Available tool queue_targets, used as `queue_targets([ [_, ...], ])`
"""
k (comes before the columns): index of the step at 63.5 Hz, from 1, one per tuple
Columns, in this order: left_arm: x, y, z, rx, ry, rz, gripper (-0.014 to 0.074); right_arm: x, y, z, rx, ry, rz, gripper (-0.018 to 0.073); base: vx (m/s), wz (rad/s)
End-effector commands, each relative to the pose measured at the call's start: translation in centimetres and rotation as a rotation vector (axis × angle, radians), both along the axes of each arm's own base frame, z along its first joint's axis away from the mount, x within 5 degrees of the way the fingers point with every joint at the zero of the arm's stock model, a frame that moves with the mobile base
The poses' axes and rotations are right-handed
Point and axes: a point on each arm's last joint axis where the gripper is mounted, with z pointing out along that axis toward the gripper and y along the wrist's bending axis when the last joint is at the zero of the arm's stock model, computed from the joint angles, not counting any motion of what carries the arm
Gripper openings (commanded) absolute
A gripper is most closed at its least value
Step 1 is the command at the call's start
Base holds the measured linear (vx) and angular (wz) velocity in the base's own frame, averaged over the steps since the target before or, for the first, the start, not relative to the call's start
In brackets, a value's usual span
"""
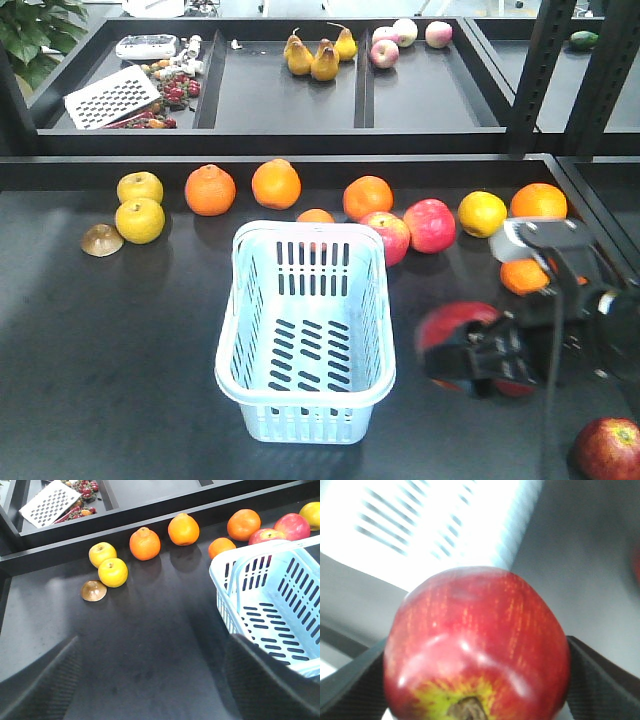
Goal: Pick three apples into basket with both arms
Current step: 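Carry the red apple over the basket and release it inside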
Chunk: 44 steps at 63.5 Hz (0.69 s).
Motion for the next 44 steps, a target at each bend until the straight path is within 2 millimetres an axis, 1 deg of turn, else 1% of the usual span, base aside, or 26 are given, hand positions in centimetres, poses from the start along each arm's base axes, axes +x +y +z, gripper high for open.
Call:
queue_targets([
  [1, 0.1, 0.0, 1.3, -0.028, -0.095, -0.001, 0.0555, 1.1, 2.2, 2.4, 0.041, -0.130, 0.051, 0.0260, 0.00, 0.00],
  [4, 0.1, 0.0, 1.3, -0.028, -0.095, -0.001, 0.0555, 1.6, 3.5, 2.5, 0.033, -0.157, 0.087, 0.0260, 0.00, 0.00],
  [11, 0.1, 0.0, 1.3, -0.028, -0.095, -0.001, 0.0555, 3.3, 6.0, 2.2, 0.018, -0.205, 0.129, 0.0260, 0.00, 0.00],
  [18, 0.1, 0.0, 1.3, -0.028, -0.095, -0.001, 0.0555, 5.2, 8.2, 1.3, 0.007, -0.188, 0.156, 0.0260, 0.00, 0.00],
  [19, 0.1, 0.0, 1.3, -0.028, -0.095, -0.001, 0.0555, 5.6, 8.5, 1.0, 0.003, -0.177, 0.160, 0.0261, 0.00, 0.00],
  [22, 0.1, 0.0, 1.3, -0.028, -0.095, -0.001, 0.0555, 6.4, 9.2, 0.7, 0.000, -0.169, 0.166, 0.0266, 0.00, 0.00],
  [27, 0.1, 0.0, 1.3, -0.028, -0.095, -0.001, 0.0555, 7.8, 10.2, -0.4, -0.009, -0.136, 0.168, 0.0290, 0.00, 0.00],
  [30, 0.1, 0.0, 1.3, -0.028, -0.095, -0.001, 0.0555, 8.4, 10.5, -0.8, -0.011, -0.123, 0.168, 0.0314, 0.00, 0.00],
  [36, 0.1, 0.0, 1.3, -0.028, -0.095, -0.001, 0.0555, 9.1, 11.1, -1.6, -0.021, -0.089, 0.176, 0.0393, 0.00, 0.00],
  [44, 0.1, 0.0, 1.3, -0.028, -0.095, -0.001, 0.0555, 9.3, 11.2, -2.3, -0.031, -0.072, 0.180, 0.0540, 0.00, 0.00],
])
